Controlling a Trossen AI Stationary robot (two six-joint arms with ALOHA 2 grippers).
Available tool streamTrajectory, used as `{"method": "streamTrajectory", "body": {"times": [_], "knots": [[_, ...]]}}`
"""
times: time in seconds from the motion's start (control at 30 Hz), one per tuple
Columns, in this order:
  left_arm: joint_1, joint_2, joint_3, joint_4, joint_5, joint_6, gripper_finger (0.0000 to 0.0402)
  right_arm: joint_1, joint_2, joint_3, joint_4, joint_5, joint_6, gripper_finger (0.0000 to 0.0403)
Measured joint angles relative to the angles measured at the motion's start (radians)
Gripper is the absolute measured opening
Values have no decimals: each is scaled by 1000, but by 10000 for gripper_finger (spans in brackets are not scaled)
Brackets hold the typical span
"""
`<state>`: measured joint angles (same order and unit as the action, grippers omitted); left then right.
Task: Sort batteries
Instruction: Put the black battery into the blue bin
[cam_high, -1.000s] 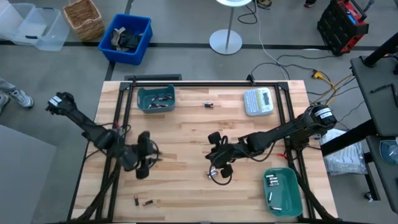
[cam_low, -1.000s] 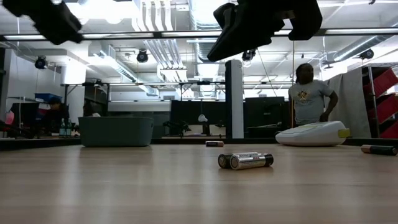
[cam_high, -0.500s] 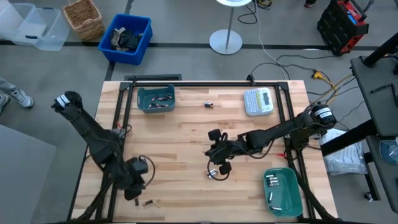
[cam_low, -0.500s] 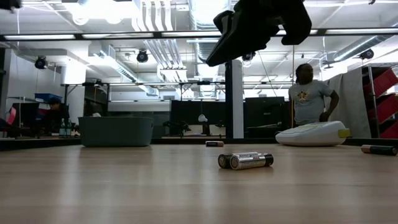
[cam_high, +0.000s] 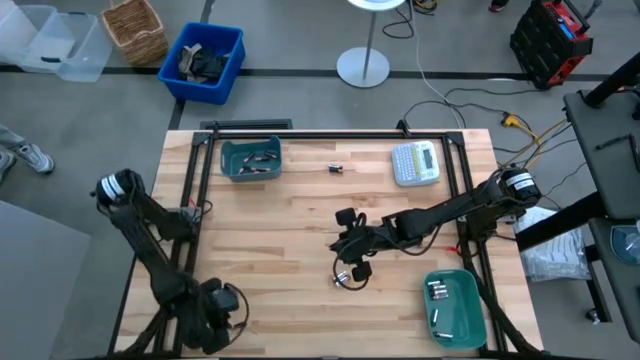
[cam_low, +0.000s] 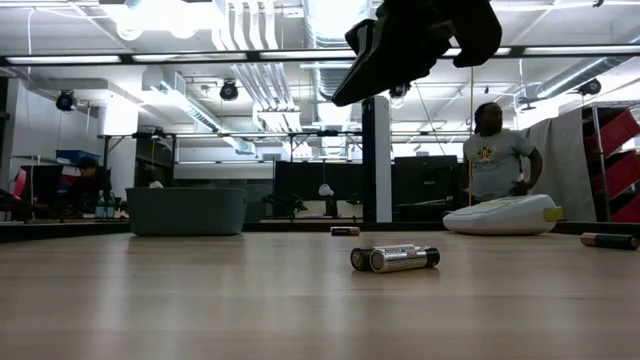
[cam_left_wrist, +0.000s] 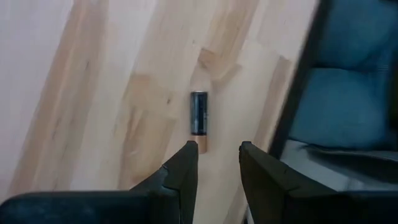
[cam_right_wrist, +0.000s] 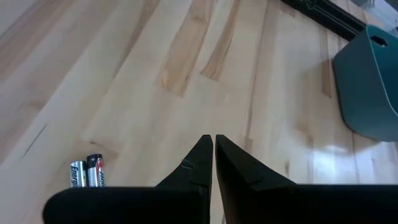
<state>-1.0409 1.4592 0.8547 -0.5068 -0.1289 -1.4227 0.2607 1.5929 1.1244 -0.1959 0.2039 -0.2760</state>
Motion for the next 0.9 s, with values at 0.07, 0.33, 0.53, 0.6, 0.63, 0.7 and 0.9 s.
{"method": "streamTrajectory", "body": {"times": [0.07,0.33,0.53,0.6,0.63,0.7,0.9], "knots": [[-11,60,73,-110,-16,0,98,0,0,0,0,0,14,12],[-57,279,361,-423,-82,29,98,0,0,0,3,-1,15,12],[-66,334,427,-456,-99,17,98,0,0,0,4,-1,15,12],[-66,337,426,-454,-107,2,98,0,0,0,4,-1,15,12],[-66,337,424,-451,-119,-4,98,0,0,-1,4,-1,15,12],[-66,337,420,-447,-140,-16,98,0,0,-1,4,-1,14,12],[-66,337,417,-444,-143,-38,98,0,0,-1,5,-1,11,12]]}}
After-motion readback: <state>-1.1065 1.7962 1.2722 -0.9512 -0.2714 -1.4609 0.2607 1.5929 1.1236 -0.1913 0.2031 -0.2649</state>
